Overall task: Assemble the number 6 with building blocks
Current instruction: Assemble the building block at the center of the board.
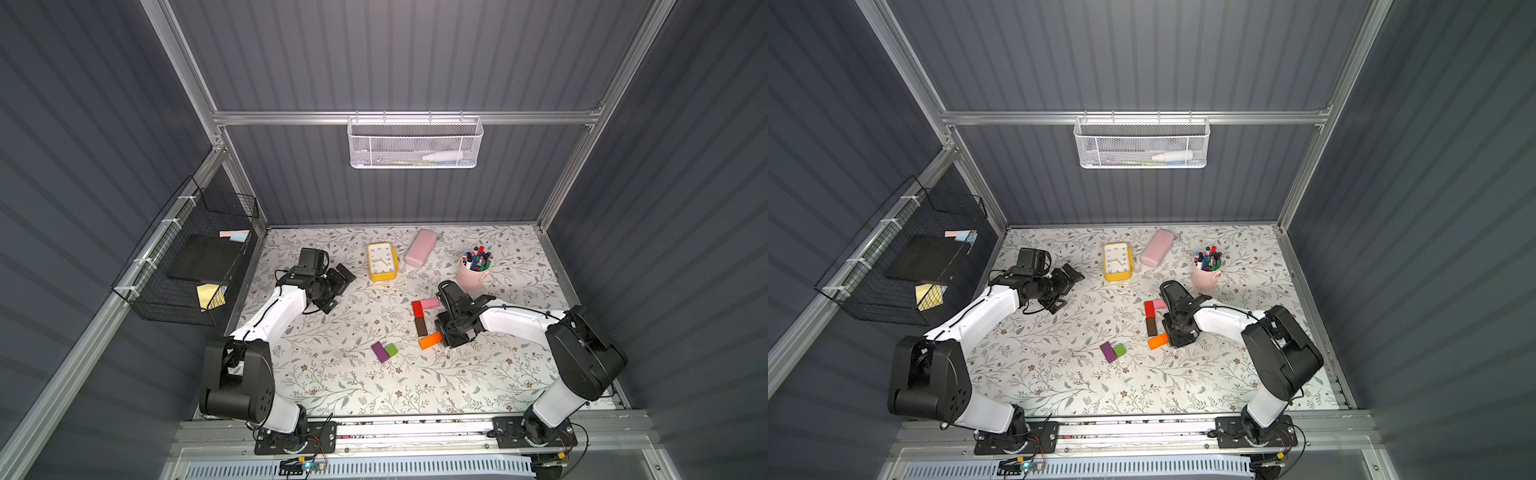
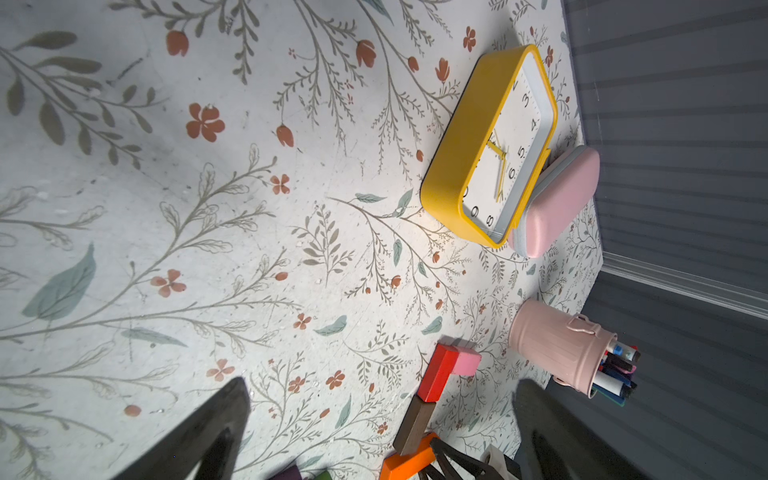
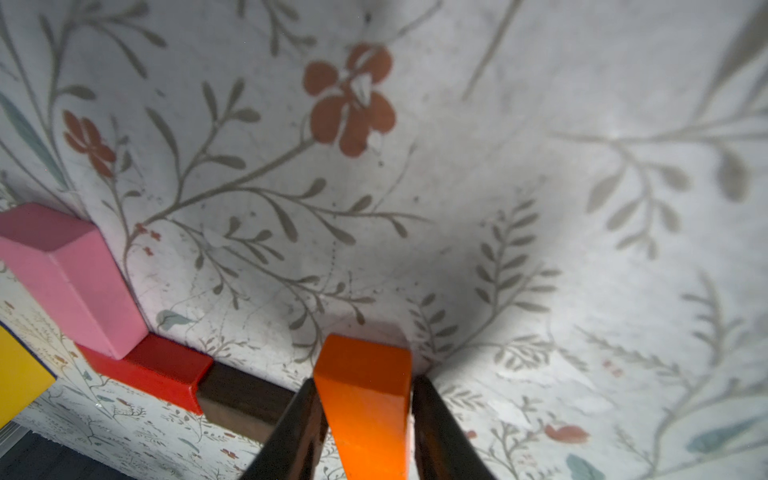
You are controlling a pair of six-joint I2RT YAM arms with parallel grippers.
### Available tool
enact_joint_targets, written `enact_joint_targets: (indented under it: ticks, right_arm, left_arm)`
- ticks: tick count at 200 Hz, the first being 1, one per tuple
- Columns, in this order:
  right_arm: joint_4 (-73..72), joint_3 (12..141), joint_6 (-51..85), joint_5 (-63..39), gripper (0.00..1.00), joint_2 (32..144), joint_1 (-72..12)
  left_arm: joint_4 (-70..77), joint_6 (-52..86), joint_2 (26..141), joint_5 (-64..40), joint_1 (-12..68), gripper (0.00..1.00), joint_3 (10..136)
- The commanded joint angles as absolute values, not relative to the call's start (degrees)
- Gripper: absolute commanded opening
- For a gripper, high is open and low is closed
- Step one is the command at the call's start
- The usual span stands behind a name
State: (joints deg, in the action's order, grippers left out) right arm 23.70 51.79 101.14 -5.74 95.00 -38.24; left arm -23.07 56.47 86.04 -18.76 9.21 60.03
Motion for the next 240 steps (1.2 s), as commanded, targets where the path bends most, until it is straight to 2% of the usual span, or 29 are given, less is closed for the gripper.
enact_joint_targets:
  ticks: [1, 24, 131, 240]
  right_arm:
    - [25.1, 51.7, 109.5, -6.4, 0.37, 95.0, -38.0]
    - [25.1, 51.3, 110.1, -6.9, 0.33, 95.0, -38.0]
    - [27.1, 49.3, 111.3, -6.1, 0.32, 92.0, -38.0]
    - [22.7, 48.1, 116.3, -6.6, 0.32, 91.8, -39.5]
  left_arm:
    - [-23.7, 55.1, 86.5, -19.3, 8.9, 0.99, 61.3]
    - [-23.8, 55.1, 86.3, -19.2, 9.0, 0.99, 61.2]
    - [-23.6, 55.1, 86.3, -19.3, 8.9, 0.99, 60.9]
    - [-23.9, 54.8, 86.6, -19.3, 8.9, 0.99, 61.0]
